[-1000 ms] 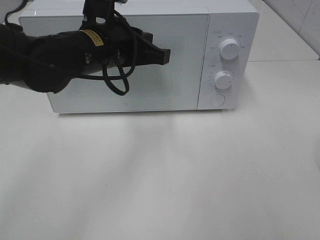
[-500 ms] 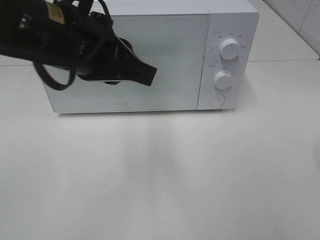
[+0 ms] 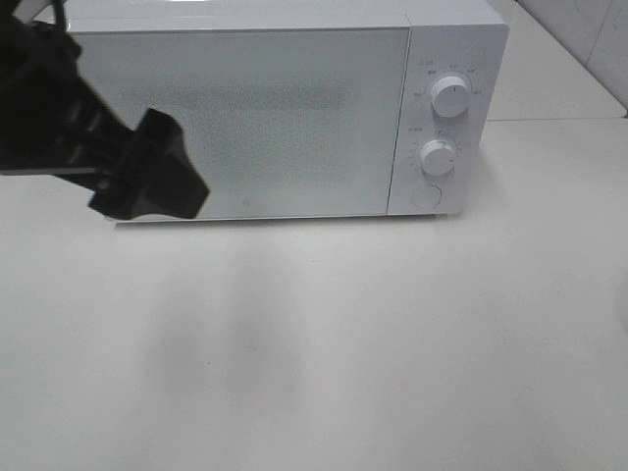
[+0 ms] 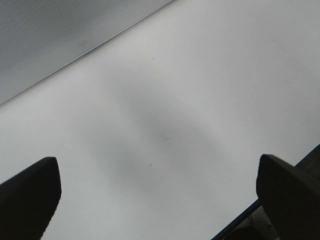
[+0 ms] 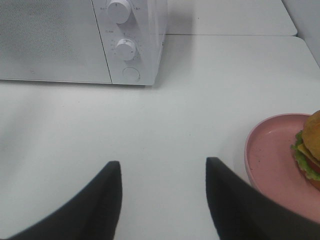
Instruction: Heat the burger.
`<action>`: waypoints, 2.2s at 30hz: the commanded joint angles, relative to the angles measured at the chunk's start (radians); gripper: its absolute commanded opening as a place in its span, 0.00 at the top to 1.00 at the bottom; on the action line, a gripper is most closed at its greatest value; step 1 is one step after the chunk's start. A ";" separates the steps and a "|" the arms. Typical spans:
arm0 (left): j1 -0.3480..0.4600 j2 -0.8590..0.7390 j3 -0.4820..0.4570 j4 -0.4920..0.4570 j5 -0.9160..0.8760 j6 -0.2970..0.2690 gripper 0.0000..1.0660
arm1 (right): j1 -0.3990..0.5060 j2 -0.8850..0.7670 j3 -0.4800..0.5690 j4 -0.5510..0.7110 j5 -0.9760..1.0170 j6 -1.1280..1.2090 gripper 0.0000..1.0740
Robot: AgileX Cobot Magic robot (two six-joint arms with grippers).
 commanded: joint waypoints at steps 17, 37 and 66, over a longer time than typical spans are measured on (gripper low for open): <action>0.536 -0.249 0.212 0.005 0.280 0.078 0.05 | -0.003 -0.026 0.003 0.000 -0.007 0.001 0.51; 0.543 -0.815 0.485 0.031 0.278 0.064 0.05 | -0.003 -0.026 0.003 0.000 -0.007 0.001 0.51; 0.677 -1.262 0.506 0.017 0.295 0.038 0.05 | -0.003 -0.026 0.003 0.000 -0.007 0.001 0.51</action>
